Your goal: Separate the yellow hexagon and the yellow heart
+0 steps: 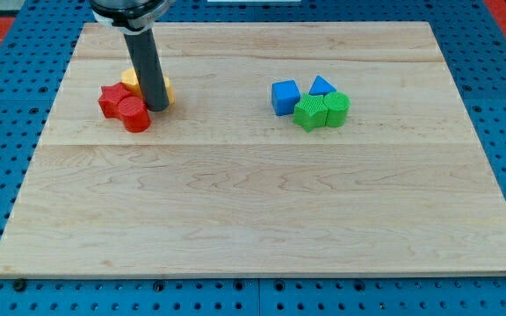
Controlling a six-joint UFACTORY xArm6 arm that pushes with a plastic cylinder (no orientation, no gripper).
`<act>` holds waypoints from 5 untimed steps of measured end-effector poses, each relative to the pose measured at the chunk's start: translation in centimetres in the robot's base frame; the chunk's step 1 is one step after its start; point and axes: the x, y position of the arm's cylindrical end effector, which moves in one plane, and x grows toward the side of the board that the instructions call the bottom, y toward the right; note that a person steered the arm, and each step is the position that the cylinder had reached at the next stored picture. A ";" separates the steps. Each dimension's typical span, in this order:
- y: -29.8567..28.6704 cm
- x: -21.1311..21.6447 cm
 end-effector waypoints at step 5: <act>-5.1 -3.0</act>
